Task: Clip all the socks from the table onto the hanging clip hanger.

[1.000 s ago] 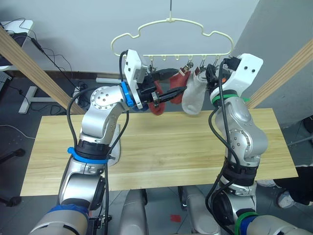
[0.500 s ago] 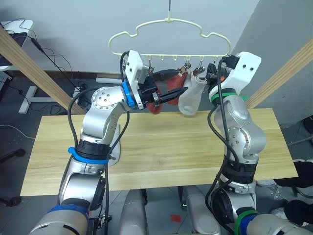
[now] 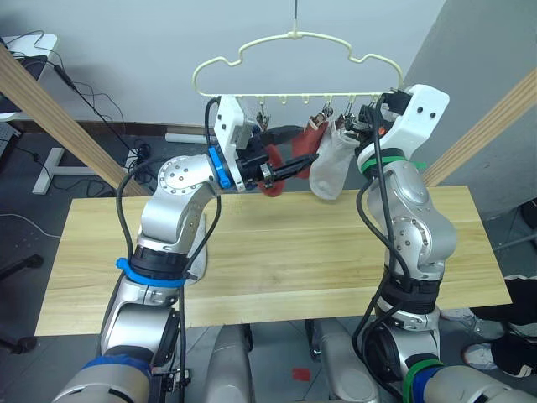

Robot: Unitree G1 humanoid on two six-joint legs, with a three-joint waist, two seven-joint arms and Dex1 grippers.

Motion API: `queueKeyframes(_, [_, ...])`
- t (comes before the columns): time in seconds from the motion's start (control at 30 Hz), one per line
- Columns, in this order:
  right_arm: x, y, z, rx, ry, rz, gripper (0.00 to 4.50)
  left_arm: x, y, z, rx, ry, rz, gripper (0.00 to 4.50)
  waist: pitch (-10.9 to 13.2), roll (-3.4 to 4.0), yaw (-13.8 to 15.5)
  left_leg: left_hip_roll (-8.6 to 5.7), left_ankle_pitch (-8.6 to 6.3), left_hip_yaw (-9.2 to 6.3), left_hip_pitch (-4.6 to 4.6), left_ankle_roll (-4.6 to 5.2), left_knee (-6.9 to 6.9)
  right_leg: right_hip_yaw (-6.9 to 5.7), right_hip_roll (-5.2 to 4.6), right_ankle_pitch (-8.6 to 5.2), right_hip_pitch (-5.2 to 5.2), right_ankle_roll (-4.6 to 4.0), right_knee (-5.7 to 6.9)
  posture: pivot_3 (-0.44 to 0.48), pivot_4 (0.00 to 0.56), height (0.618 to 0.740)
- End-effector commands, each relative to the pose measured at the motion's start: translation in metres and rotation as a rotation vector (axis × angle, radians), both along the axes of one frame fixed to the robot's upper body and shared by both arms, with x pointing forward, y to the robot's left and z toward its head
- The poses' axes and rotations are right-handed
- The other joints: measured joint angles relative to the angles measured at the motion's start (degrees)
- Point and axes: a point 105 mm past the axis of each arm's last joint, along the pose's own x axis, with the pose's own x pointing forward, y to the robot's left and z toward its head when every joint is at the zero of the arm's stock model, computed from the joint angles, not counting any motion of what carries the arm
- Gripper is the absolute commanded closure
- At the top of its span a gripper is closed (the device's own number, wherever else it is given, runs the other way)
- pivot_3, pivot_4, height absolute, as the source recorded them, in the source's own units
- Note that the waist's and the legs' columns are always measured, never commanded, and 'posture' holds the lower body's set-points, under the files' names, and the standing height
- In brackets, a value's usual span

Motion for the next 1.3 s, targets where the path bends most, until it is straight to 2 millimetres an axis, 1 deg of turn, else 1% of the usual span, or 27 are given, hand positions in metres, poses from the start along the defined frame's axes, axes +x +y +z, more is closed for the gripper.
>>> queueKeyframes(0.03, [-0.006, -0.002, 0.014, 0.006, -0.061, -0.004, 4.49, -0.005, 0.004, 0.006, -0.016, -0.017, 0.024, 1.71, 0.0, 0.0, 0.0, 0.0, 0.0, 0.0, 0.0, 0.0, 0.0, 0.0, 0.0, 0.0, 0.0, 0.0, 0.0, -0.182, 0.33, 0.74])
queueKeyframes(0.1, [-0.006, -0.002, 0.014, 0.002, -0.063, -0.002, 4.49, 0.001, 0.017, -0.005, -0.012, 0.012, 0.111, 1.71, 0.0, 0.01, -0.1, 0.0, 0.0, 0.01, 0.0, 0.0, 0.01, 0.01, 0.0, 0.0, 0.0, 0.0, 0.0, -0.182, 0.33, 0.74])
queueKeyframes(0.17, [-0.006, -0.002, 0.014, 0.001, -0.064, -0.002, 4.49, 0.014, 0.039, -0.016, -0.039, 0.016, 0.298, 1.71, 0.0, 0.01, -0.1, 0.0, 0.0, 0.01, 0.02, 0.0, -0.01, 0.02, 0.0, 0.0, 0.0, 0.0, 0.01, -0.179, 0.33, 0.74])
queueKeyframes(0.2, [-0.006, -0.003, 0.014, 0.0, -0.063, -0.002, 4.5, 0.018, 0.05, -0.024, -0.064, 0.046, 0.386, 1.54, 0.0, 0.01, -0.2, 0.01, 0.0, 0.01, 0.02, 0.0, -0.01, 0.02, 0.0, 0.0, 0.0, 0.0, 0.0, -0.175, 0.331, 0.74])
queueKeyframes(0.27, [-0.005, -0.003, 0.014, -0.003, -0.062, -0.001, 4.5, 0.02, 0.089, -0.065, -0.1, 0.155, 0.64, 1.13, 0.0, 0.02, -0.3, 0.02, 0.0, 0.0, 0.02, 0.0, -0.02, 0.01, 0.01, 0.0, -0.02, 0.0, 0.02, -0.171, 0.335, 0.74])
queueKeyframes(0.3, [-0.005, -0.003, 0.014, -0.004, -0.061, 0.0, 4.5, 0.017, 0.103, -0.079, -0.106, 0.185, 0.728, 0.84, -0.1, 0.04, -0.5, 0.03, -0.01, 0.03, 0.03, 0.0, -0.02, 0.07, 0.0, 0.0, -0.02, 0.0, 0.0, -0.171, 0.335, 0.74])
queueKeyframes(0.33, [-0.005, -0.003, 0.014, -0.004, -0.061, 0.0, 4.5, 0.015, 0.11, -0.085, -0.109, 0.196, 0.776, 0.48, -0.1, 0.03, -0.4, 0.02, -0.01, 0.08, 0.04, 0.0, -0.02, 0.1, -0.03, 0.0, -0.01, 0.0, 0.01, -0.169, 0.337, 0.74])
queueKeyframes(0.4, [-0.005, -0.004, 0.014, -0.006, -0.06, 0.001, 4.5, 0.01, 0.123, -0.095, -0.138, 0.219, 0.868, 0.02, -0.1, 0.04, 0.0, 0.03, 0.0, 0.03, 0.02, 0.0, -0.03, 0.03, -0.03, 0.0, -0.04, 0.0, 0.01, -0.169, 0.339, 0.74])
queueKeyframes(0.47, [-0.004, -0.003, 0.013, -0.008, -0.056, 0.003, 4.5, 0.006, 0.142, -0.108, -0.156, 0.251, 0.986, 0.02, -0.1, 0.04, 0.7, 0.02, 0.0, -0.06, -0.06, 0.0, 0.0, -0.1, -0.04, 0.0, -0.07, -0.01, 0.03, -0.169, 0.339, 0.74])
queueKeyframes(0.5, [-0.004, -0.003, 0.013, -0.009, -0.055, 0.003, 4.5, 0.005, 0.146, -0.11, -0.158, 0.257, 1.013, 0.02, -0.1, 0.04, 0.7, 0.0, 0.0, -0.04, -0.06, 0.0, 0.04, -0.07, -0.06, 0.0, -0.05, -0.01, 0.02, -0.169, 0.339, 0.74])
queueKeyframes(0.53, [-0.004, -0.003, 0.012, -0.011, -0.052, 0.005, 4.5, 0.002, 0.162, -0.121, -0.161, 0.288, 1.106, 0.02, -0.1, 0.04, 0.8, -0.02, 0.0, -0.01, -0.05, 0.0, 0.08, -0.04, -0.08, 0.0, -0.02, -0.01, 0.01, -0.166, 0.342, 0.74])
queueKeyframes(0.57, [-0.004, -0.003, 0.012, -0.012, -0.051, 0.006, 4.5, 0.0, 0.173, -0.128, -0.161, 0.309, 1.167, 0.02, -0.1, 0.03, 0.7, -0.03, 0.01, 0.0, -0.05, 0.0, 0.12, -0.03, -0.09, 0.0, 0.02, 0.0, -0.01, -0.166, 0.342, 0.74])
queueKeyframes(0.6, [-0.004, -0.002, 0.011, -0.014, -0.047, 0.011, 4.5, -0.004, 0.189, -0.146, -0.172, 0.385, 1.253, 0.02, -0.1, 0.03, 0.5, -0.02, 0.0, 0.05, 0.0, 0.01, 0.14, 0.04, -0.09, 0.0, 0.07, 0.0, -0.04, -0.159, 0.343, 0.74])
queueKeyframes(0.63, [-0.004, -0.002, 0.01, -0.015, -0.045, 0.014, 4.5, -0.007, 0.199, -0.159, -0.179, 0.439, 1.307, 0.02, -0.1, 0.03, 0.3, -0.01, 0.0, 0.08, 0.02, 0.01, 0.14, 0.06, -0.09, 0.0, 0.08, 0.01, -0.04, -0.159, 0.343, 0.74])
queueKeyframes(0.67, [-0.004, -0.001, 0.01, -0.017, -0.043, 0.019, 4.5, -0.01, 0.203, -0.168, -0.162, 0.464, 1.328, 0.02, -0.1, 0.03, 0.1, -0.01, 0.01, 0.08, 0.04, 0.01, 0.14, 0.06, -0.08, 0.0, 0.07, 0.01, -0.03, -0.161, 0.343, 0.74])
queueKeyframes(0.7, [-0.003, 0.0, 0.01, -0.018, -0.043, 0.023, 4.5, -0.011, 0.206, -0.173, -0.149, 0.474, 1.339, 0.02, -0.1, 0.03, 0.1, 0.01, 0.01, 0.06, 0.04, 0.01, 0.13, 0.05, -0.05, 0.0, 0.07, 0.01, -0.02, -0.161, 0.343, 0.74])
queueKeyframes(0.77, [-0.003, 0.001, 0.01, -0.019, -0.042, 0.027, 4.5, -0.013, 0.21, -0.19, -0.155, 0.553, 1.379, 0.02, -0.1, 0.04, 0.0, 0.05, 0.01, 0.03, 0.04, 0.01, 0.08, 0.03, 0.0, 0.0, 0.01, 0.0, 0.01, -0.163, 0.343, 0.74])
queueKeyframes(0.87, [-0.003, 0.002, 0.01, -0.025, -0.041, 0.032, 4.5, -0.016, 0.211, -0.2, -0.149, 0.601, 1.404, 0.02, -0.1, 0.03, 0.2, 0.04, 0.01, 0.0, 0.01, 0.01, 0.06, -0.02, 0.0, 0.0, 0.0, 0.0, 0.03, -0.167, 0.341, 0.74])
queueKeyframes(0.93, [-0.004, 0.002, 0.01, -0.027, -0.04, 0.032, 4.5, -0.017, 0.207, -0.202, -0.131, 0.603, 1.376, 0.02, -0.1, 0.03, 0.1, 0.02, 0.0, 0.04, 0.02, 0.01, 0.07, 0.02, -0.04, 0.0, 0.03, 0.0, 0.0, -0.168, 0.338, 0.74])
queueKeyframes(1.07, [-0.004, 0.003, 0.011, -0.03, -0.044, 0.037, 4.5, -0.021, 0.194, -0.216, -0.1, 0.686, 1.338, 0.02, -0.1, 0.05, 0.1, 0.02, 0.0, 0.04, 0.04, 0.0, 0.06, 0.02, -0.05, 0.0, 0.03, 0.0, 0.01, -0.169, 0.336, 0.74])
queueKeyframes(1.13, [-0.004, 0.005, 0.012, -0.036, -0.05, 0.045, 4.5, -0.018, 0.183, -0.212, -0.087, 0.661, 1.274, 0.02, -0.1, 0.08, 0.1, 0.01, 0.0, 0.04, 0.04, 0.01, 0.05, 0.02, -0.04, 0.0, 0.03, 0.0, 0.01, -0.169, 0.336, 0.74])
queueKeyframes(1.17, [-0.005, 0.006, 0.013, -0.041, -0.053, 0.049, 4.5, -0.017, 0.182, -0.208, -0.108, 0.654, 1.27, 0.02, -0.1, 0.08, 0.1, 0.01, 0.0, 0.05, 0.04, 0.01, 0.05, 0.03, -0.04, 0.0, 0.03, 0.0, 0.01, -0.171, 0.333, 0.74])
queueKeyframes(1.27, [-0.006, 0.008, 0.013, -0.051, -0.058, 0.057, 4.5, -0.011, 0.181, -0.183, -0.24, 0.572, 1.241, 0.02, -0.1, 0.07, 0.1, 0.01, 0.0, 0.06, 0.03, 0.01, 0.06, 0.04, -0.05, 0.0, 0.03, 0.0, 0.0, -0.171, 0.333, 0.74])
queueKeyframes(1.3, [-0.006, 0.008, 0.013, -0.053, -0.058, 0.058, 4.5, -0.011, 0.178, -0.178, -0.263, 0.56, 1.214, 0.02, -0.1, 0.07, 0.1, 0.02, 0.0, 0.07, 0.03, 0.0, 0.06, 0.04, -0.05, 0.0, 0.03, 0.0, -0.01, -0.171, 0.333, 0.74])
